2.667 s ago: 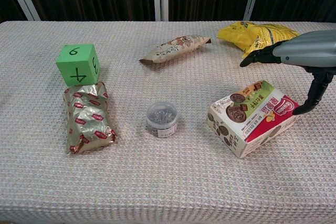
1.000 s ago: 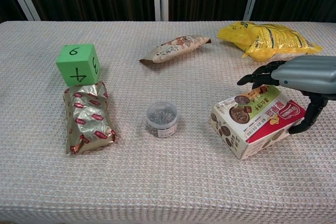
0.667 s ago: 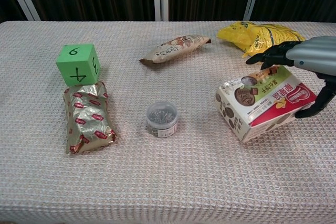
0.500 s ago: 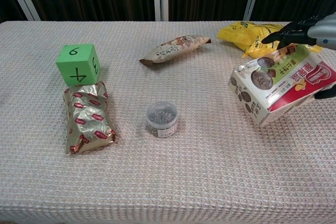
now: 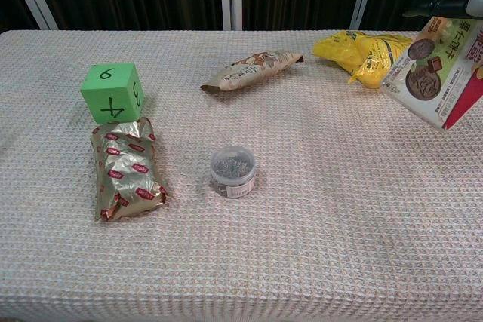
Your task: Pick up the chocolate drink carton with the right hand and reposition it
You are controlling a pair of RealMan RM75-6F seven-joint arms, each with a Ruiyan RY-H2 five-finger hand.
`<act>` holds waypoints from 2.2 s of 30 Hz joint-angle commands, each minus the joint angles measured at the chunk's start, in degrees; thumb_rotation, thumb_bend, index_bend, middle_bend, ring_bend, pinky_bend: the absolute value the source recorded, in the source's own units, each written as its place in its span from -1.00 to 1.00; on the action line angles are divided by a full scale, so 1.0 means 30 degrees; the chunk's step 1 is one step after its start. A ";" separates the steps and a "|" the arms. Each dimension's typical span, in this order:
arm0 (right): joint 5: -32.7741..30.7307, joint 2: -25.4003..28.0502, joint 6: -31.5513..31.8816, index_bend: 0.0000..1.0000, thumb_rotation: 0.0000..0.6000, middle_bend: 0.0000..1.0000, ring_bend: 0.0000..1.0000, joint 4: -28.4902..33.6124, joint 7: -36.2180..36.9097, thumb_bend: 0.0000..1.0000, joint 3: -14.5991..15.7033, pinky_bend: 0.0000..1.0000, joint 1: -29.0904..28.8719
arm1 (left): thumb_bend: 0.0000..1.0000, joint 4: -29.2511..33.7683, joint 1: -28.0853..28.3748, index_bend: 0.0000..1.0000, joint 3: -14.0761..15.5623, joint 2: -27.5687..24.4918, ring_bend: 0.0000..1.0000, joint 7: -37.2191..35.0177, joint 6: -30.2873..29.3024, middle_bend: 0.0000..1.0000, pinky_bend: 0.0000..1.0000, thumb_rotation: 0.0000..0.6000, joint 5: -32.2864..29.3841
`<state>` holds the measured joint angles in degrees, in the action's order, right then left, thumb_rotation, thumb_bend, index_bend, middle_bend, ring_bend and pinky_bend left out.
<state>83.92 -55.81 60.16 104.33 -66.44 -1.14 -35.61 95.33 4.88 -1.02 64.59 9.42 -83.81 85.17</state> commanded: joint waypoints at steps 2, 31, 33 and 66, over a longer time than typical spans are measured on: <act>-0.5298 -0.0904 0.1917 -1.00 1.00 0.09 -0.90 0.2999 -1.3082 -0.62 -0.0596 -1.00 -0.0274 | -0.93 -0.0198 -0.0007 -0.83 0.0050 0.0069 -0.85 -0.0225 0.0034 -0.85 -0.63 0.58 0.0058; -1.0924 -0.7003 0.6655 -1.00 1.00 -0.24 -0.98 0.0480 -1.7866 -0.65 0.1893 -1.00 -0.1762 | -0.93 -0.0393 -0.0143 -0.83 0.0093 -0.0012 -0.85 -0.0527 -0.0158 -0.85 -0.63 0.58 0.0135; -1.0811 -0.7240 0.6727 -1.00 1.00 -0.24 -0.98 0.0125 -1.7785 -0.65 0.2134 -1.00 -0.1791 | -0.93 -0.0357 -0.0192 -0.83 0.0103 -0.0052 -0.85 -0.0501 -0.0216 -0.85 -0.63 0.58 0.0121; -1.0522 -0.7538 0.7154 -1.00 1.00 -1.00 -1.00 0.0949 -1.6801 -0.93 0.4283 -1.00 -0.2495 | -0.93 -0.0375 -0.0499 -0.83 0.0143 -0.0239 -0.85 -0.0739 -0.0586 -0.85 -0.63 0.58 0.0247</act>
<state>52.12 -78.60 81.59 106.95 -117.06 11.48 -43.13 94.20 3.38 -0.59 63.88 7.19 -85.56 85.91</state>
